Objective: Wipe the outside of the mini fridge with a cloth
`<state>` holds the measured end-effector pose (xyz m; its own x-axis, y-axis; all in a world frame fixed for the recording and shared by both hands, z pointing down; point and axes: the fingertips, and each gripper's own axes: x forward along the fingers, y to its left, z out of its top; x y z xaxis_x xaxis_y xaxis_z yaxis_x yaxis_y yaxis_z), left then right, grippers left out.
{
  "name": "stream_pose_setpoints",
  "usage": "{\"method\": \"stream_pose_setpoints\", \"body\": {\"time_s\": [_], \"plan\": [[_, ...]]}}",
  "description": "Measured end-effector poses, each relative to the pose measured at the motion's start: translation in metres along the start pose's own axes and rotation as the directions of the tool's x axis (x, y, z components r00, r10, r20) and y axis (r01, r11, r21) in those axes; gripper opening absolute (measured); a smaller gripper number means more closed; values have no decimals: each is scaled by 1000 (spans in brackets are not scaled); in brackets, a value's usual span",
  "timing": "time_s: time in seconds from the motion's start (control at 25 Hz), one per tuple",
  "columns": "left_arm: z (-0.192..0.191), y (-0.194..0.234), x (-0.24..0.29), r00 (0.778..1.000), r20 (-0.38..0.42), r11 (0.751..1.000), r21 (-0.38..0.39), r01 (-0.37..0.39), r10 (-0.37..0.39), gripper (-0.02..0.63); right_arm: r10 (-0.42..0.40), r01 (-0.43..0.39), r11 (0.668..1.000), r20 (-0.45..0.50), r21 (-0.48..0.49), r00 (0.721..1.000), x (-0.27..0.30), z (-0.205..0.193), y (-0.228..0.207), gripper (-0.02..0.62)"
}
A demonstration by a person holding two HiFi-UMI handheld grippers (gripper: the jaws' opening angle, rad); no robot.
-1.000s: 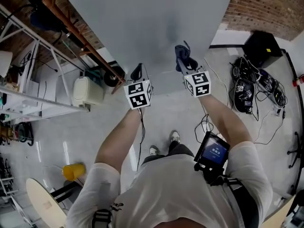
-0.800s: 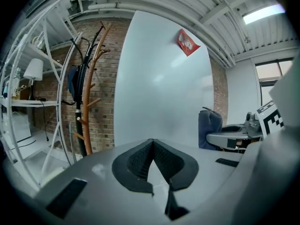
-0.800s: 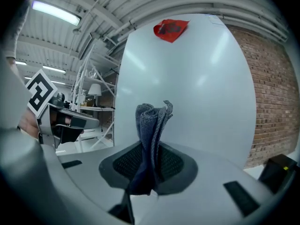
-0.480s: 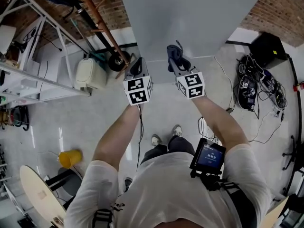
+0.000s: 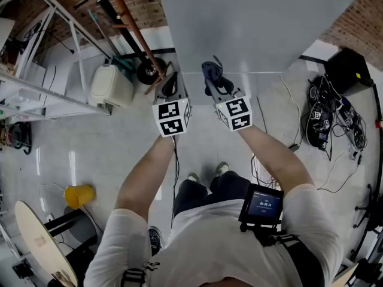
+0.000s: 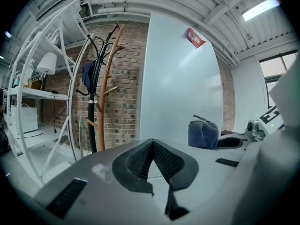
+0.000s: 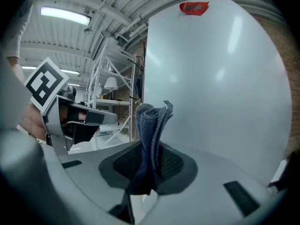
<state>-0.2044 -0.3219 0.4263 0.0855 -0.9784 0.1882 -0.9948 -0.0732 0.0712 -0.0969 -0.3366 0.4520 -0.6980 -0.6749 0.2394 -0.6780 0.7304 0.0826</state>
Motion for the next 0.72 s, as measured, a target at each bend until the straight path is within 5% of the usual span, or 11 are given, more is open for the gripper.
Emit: {"method": "stream_pose_setpoints", "body": {"time_s": [0.72], "plan": [[-178,35,74,992,122,999,39,-38,33,0,77,-70,995,103,-69,992,113,-169,27,80]]}}
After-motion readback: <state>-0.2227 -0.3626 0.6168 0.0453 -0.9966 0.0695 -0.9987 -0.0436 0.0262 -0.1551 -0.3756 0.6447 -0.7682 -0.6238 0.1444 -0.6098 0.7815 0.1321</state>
